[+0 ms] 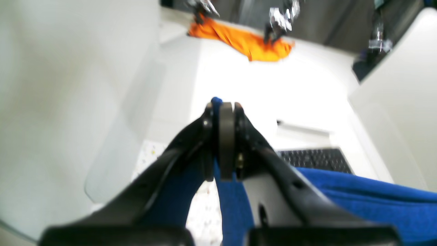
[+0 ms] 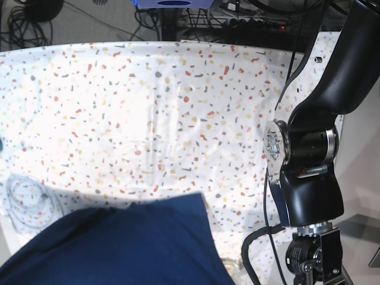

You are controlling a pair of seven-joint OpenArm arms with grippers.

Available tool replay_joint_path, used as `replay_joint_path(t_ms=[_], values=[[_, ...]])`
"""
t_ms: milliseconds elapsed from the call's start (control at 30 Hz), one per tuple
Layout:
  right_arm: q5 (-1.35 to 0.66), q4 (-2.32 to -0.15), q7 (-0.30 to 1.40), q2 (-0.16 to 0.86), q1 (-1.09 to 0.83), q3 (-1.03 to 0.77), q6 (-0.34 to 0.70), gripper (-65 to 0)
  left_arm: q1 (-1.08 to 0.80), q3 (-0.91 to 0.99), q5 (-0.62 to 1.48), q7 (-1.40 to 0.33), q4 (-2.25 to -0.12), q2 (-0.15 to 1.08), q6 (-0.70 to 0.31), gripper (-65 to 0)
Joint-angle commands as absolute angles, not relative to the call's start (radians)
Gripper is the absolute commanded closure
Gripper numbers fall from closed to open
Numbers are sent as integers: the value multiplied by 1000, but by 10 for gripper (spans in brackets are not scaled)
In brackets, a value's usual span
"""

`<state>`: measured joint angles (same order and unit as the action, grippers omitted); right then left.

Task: Layout the t-shirt on the table in an organized manner, then fold the t-shirt properly
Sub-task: 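Lay the lifted shirt flat on the table with both grippers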

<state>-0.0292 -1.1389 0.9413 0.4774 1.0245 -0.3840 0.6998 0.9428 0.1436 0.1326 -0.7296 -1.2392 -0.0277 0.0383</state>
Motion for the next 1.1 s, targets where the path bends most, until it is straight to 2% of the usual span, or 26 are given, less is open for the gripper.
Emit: replay_joint_path(t_ms=[0, 100, 233, 433, 533, 633, 800, 933, 1067], values=[[-39, -1198, 918, 498, 1063, -392, 698, -6, 983, 143, 134, -694, -1302, -30, 36, 0], [-39, -1320, 975, 503, 966, -395, 698, -6, 911, 142, 136, -736, -1420, -33, 36, 0], [-41, -1538, 1036, 490, 739, -397, 698, -6, 757, 136, 136, -823, -1549, -33, 36, 0], [-41, -1652, 1036, 348, 404, -498, 698, -6, 421, 102, 134, -823, -1742, 15, 36, 0], [-41, -1643, 1023, 280, 275, -541, 698, -6, 243, 107, 127, -822, -1816, 41, 36, 0], [-41, -1595, 921, 206, 150, -576, 698, -6, 68, 107, 127, -805, -1850, 59, 36, 0], [-41, -1465, 782, 124, 7, -639, 698, -6, -197, 111, 127, -631, -1813, 88, 36, 0], [-41, -1369, 702, 107, -54, -691, 698, -6, -337, 173, 127, -518, -1747, 77, 36, 0], [-41, -1320, 667, 104, -84, -716, 698, -6, -398, 225, 125, -466, -1681, 81, 36, 0]])
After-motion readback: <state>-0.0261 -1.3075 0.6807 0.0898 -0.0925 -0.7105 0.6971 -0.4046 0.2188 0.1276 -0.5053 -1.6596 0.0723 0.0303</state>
